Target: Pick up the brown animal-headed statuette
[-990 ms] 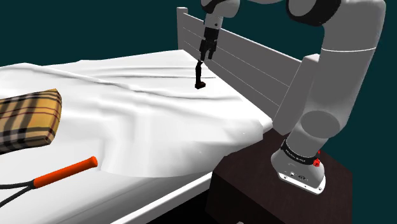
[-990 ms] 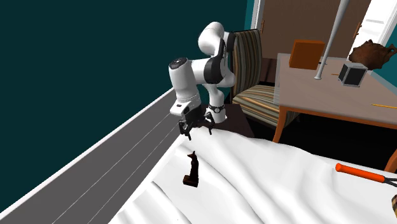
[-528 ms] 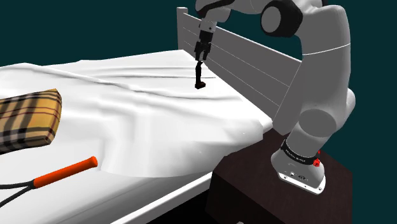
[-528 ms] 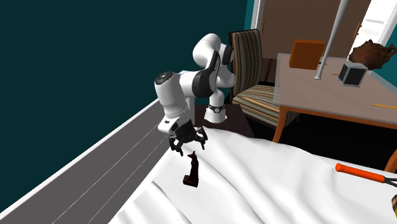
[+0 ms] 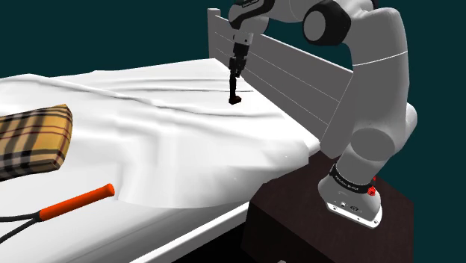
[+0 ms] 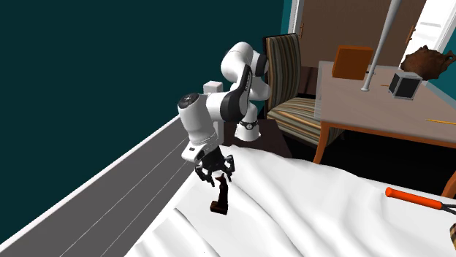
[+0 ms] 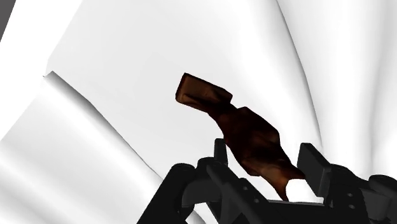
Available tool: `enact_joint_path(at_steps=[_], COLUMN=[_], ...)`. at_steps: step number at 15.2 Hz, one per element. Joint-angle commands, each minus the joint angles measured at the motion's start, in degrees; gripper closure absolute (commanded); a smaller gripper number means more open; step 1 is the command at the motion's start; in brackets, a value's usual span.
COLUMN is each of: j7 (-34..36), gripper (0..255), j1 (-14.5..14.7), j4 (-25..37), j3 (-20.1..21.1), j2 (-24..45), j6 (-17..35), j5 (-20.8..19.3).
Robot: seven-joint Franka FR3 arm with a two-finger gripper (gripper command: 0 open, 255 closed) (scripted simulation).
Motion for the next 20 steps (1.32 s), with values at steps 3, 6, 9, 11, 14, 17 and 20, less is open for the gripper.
enact_joint_path(at_steps=[3,6,9,11,14,17,20], j7=[-0.02,-0.03,-0.05,0.34,0.91,1.48,2.06], gripper=[255,255,255,255,255,255,255], j1=[0.03,0.05,-0.02,-0.06,-0.15,-0.27,-0.42], j4=[-0.16,-0.25,-0.04,0.85,2.38,4.06,5.93], j3=[0.01,0.01,0.0,-0.07,-0.17,-0.25,-0.3], j2=[-0.01,-0.05,0.02,-0.39,-0.88,-1.27,-1.53], j6=[0.17,0.22,0.07,-1.17,-3.1,-5.08,-7.12], j5=[0.02,0.02,0.02,-0.17,-0.42,-0.64,-0.82])
